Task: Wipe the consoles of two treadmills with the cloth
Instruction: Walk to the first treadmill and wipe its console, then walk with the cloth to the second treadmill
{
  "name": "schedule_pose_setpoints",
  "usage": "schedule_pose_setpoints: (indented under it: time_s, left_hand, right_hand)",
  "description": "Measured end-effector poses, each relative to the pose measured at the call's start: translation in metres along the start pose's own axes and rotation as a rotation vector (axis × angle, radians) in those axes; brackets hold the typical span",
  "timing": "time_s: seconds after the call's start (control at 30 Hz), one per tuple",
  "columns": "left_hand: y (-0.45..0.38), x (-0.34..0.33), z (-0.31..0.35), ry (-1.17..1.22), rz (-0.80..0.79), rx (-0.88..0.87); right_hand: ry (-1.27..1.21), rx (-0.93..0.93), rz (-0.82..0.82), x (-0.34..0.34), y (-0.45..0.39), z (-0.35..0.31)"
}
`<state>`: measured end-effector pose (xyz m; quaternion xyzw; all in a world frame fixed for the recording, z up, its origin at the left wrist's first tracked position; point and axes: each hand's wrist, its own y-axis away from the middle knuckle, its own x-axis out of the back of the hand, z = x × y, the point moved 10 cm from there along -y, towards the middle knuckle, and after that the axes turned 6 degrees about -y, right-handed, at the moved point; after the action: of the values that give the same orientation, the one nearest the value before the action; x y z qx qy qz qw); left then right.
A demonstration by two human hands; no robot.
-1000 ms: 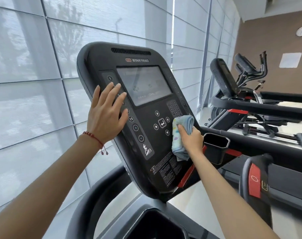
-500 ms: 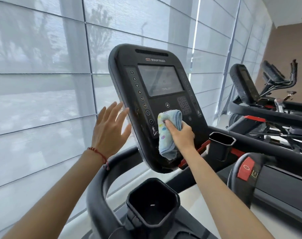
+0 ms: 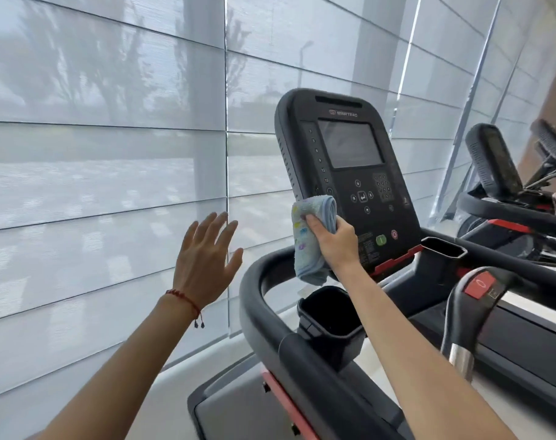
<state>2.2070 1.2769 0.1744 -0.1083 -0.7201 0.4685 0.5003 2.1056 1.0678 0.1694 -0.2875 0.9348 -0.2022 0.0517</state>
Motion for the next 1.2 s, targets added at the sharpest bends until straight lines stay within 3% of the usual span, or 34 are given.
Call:
schedule_pose_setpoints:
  time_s: [0.33,0.53,0.83,1.2]
  left_hand:
    - [0.109,0.050,-0.051,0.059,-0.059,-0.013]
    - [0.183,0.061,-0.032,0.135,-0.120,-0.016]
    - [0.307,0.066,0.028,0.203,-0.256,-0.068]
    - [0.435,0.059,0.178,0.357,-0.577,-0.219]
  right_hand:
    - [-0.117,-0.087,-0.014,-0.059,0.145,-0.006]
    - [-0.066,-0.139,0.032,-0.046,0.241,0.013]
    - [0.043,-0.357,0.181,0.041,0.388,0.081]
    - [0.125,-0.610,0.438,0.189,0.560,0.125]
